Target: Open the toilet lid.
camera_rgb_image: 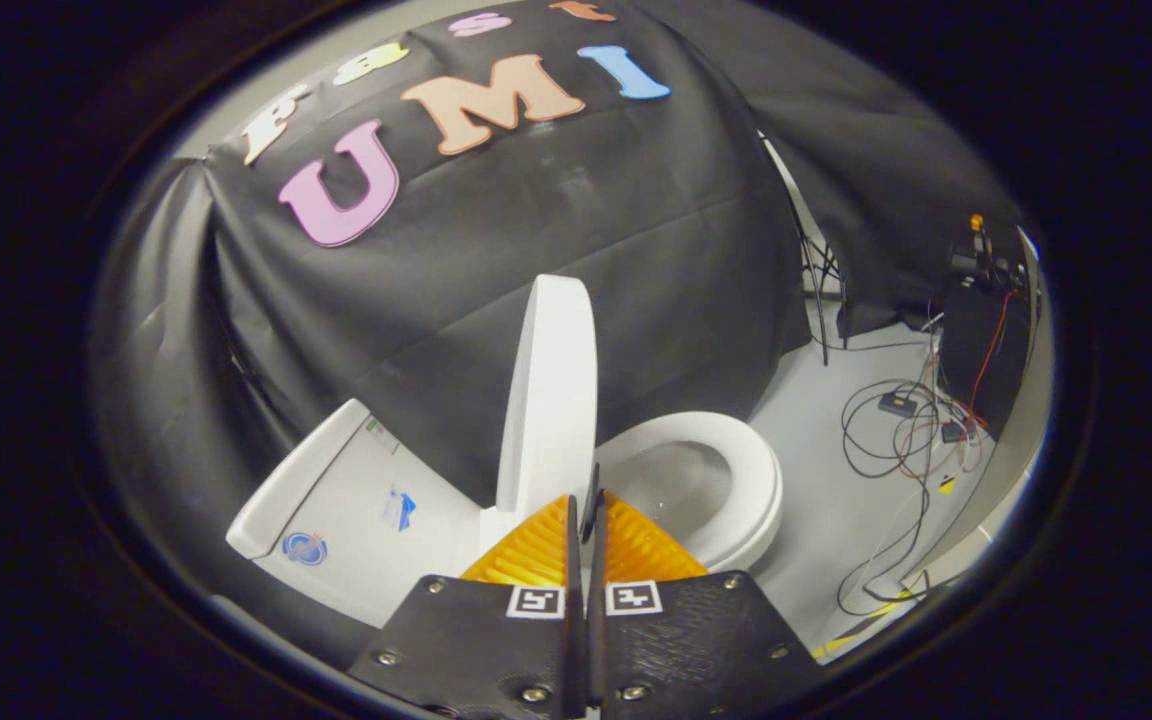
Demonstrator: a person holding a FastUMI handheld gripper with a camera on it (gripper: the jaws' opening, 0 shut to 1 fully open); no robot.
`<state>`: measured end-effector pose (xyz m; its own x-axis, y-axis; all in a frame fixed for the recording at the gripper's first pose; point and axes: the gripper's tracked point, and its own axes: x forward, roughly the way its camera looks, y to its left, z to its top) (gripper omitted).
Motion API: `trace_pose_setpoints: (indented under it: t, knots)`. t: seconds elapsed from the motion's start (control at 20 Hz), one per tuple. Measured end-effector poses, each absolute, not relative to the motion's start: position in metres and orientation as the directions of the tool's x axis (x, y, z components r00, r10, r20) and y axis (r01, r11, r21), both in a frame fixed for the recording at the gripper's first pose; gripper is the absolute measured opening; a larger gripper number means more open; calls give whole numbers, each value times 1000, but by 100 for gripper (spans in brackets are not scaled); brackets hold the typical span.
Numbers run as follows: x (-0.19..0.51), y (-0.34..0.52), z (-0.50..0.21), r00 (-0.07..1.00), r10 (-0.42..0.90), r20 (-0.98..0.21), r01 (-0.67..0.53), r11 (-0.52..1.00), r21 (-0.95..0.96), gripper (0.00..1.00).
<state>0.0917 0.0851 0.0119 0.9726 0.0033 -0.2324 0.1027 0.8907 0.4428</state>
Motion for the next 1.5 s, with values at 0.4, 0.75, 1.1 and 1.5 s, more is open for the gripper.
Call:
trace_pose_setpoints:
  t: [0.4, 0.75, 1.1, 1.5]
  knots:
    - [84, 132, 43, 977, 29, -209, 43, 943, 330, 1]
    - [76, 175, 63, 979, 59, -193, -11, 970, 243, 1]
    - [70, 218, 75, 978, 71, -196, -45, 990, 135, 1]
    - [63, 252, 80, 989, -14, -150, 13, 1000, -13, 1]
